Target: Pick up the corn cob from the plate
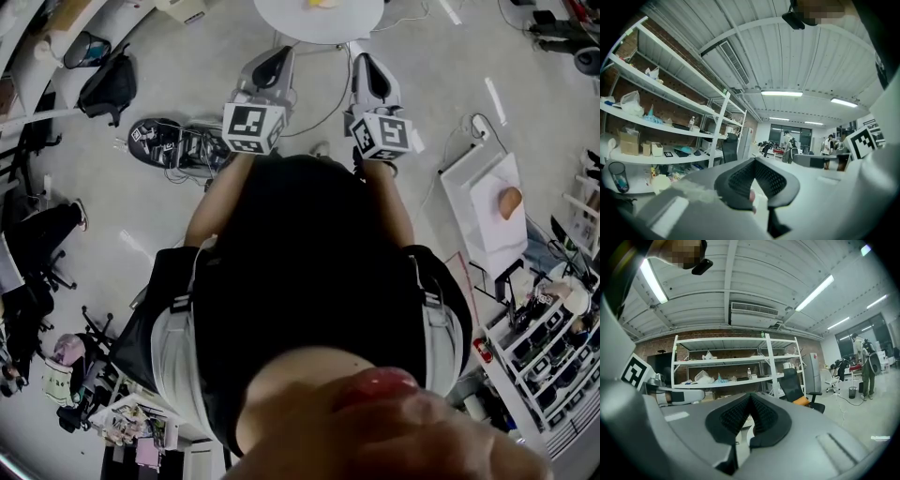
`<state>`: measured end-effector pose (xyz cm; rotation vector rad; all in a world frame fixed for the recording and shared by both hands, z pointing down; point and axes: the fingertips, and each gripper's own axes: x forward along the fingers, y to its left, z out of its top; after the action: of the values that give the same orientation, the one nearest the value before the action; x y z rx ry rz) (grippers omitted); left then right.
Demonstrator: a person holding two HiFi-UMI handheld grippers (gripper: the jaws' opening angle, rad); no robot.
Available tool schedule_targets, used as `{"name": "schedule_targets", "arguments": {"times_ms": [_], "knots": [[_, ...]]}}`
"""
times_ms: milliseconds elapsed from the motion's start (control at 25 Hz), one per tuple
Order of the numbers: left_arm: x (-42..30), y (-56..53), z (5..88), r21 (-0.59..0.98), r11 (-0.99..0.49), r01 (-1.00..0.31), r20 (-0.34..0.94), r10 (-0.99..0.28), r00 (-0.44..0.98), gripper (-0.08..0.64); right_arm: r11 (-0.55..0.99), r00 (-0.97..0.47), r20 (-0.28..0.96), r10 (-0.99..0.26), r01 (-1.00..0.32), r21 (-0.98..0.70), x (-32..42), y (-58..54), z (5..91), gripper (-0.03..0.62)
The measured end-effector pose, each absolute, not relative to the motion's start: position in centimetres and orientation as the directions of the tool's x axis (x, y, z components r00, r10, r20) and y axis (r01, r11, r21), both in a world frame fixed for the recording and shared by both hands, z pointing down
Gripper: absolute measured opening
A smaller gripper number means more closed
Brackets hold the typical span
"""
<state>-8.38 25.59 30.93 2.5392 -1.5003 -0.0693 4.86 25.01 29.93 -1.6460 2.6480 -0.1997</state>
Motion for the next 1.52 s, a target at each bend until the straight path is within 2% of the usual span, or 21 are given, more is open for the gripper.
{"name": "schedule_targets", "arguments": {"times_ms": [400,800,1520], "knots": [[-10.2,24.9,31.9,0.188,-0.533,-0.825,0.074,-0.830,0.553,0.006,0.379,-0.389,0.047,-0.920,-0.914,-0.141,2.2,24.3,30.4,0.008],[-9.4,21.1,32.3,0.199,-0.530,-0.825,0.086,-0.829,0.553,0.006,0.382,-0.394,0.057,-0.917,-0.911,-0.152,2.5,20.7,31.0,0.008],[-2.4,6.5,33.2,0.193,-0.483,-0.854,0.131,-0.850,0.511,0.006,0.434,-0.451,0.080,-0.889,-0.885,-0.168,8.7,5.9,31.8,0.008]]}}
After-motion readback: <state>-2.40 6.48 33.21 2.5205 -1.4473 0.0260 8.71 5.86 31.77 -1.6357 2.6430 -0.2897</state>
